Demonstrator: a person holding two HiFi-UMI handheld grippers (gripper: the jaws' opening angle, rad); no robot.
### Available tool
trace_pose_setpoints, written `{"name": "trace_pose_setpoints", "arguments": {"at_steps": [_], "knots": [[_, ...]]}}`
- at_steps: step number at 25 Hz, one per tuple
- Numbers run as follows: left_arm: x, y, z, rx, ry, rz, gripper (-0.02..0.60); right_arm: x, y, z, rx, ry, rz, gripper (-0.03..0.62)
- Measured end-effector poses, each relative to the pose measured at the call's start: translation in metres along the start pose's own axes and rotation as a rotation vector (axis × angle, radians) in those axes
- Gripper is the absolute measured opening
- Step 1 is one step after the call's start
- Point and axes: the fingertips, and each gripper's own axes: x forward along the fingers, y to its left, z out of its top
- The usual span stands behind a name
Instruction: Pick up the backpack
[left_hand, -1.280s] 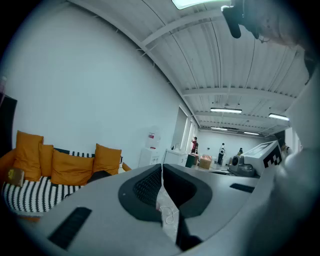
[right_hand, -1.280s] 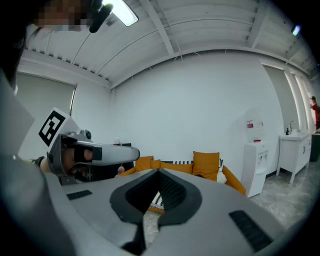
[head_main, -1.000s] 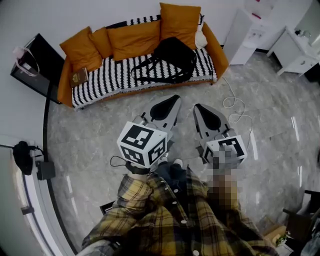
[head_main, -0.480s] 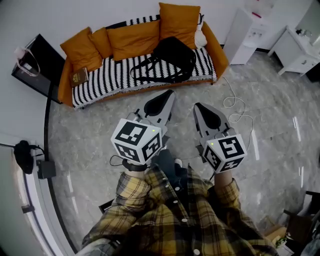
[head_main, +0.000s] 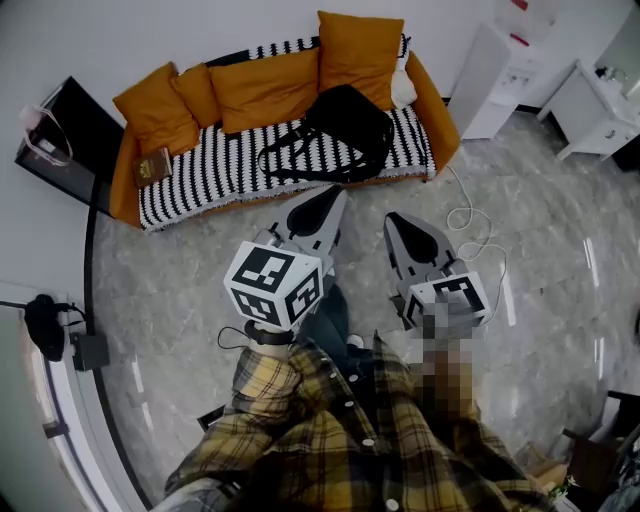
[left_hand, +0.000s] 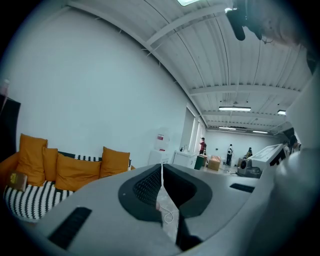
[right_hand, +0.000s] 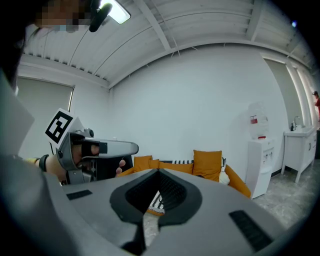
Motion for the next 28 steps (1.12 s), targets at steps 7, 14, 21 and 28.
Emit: {"name": "trace_pose_setpoints", "arguments": {"at_steps": [7, 14, 21, 28], "knots": [[0.06, 0.079, 0.017, -0.032, 0.029, -0.003, 0.029, 0.088, -0.032, 0.018, 0.022, 0.031, -0.011, 0.015], [0.115, 0.148, 0.038, -0.026, 0.054, -0.014, 0.029, 0.165, -0.063, 0.031, 0.04, 0.053, -0.035, 0.015], [0.146, 0.195, 0.047, -0.04, 0.066, -0.032, 0.029, 0.215, -0.08, 0.038, 0.049, 0.068, -0.061, 0.016], [0.154, 0.231, 0.05, -0.069, 0.075, -0.038, 0.029, 0.247, -0.086, 0.043, 0.043, 0.087, -0.096, 0.016]]}}
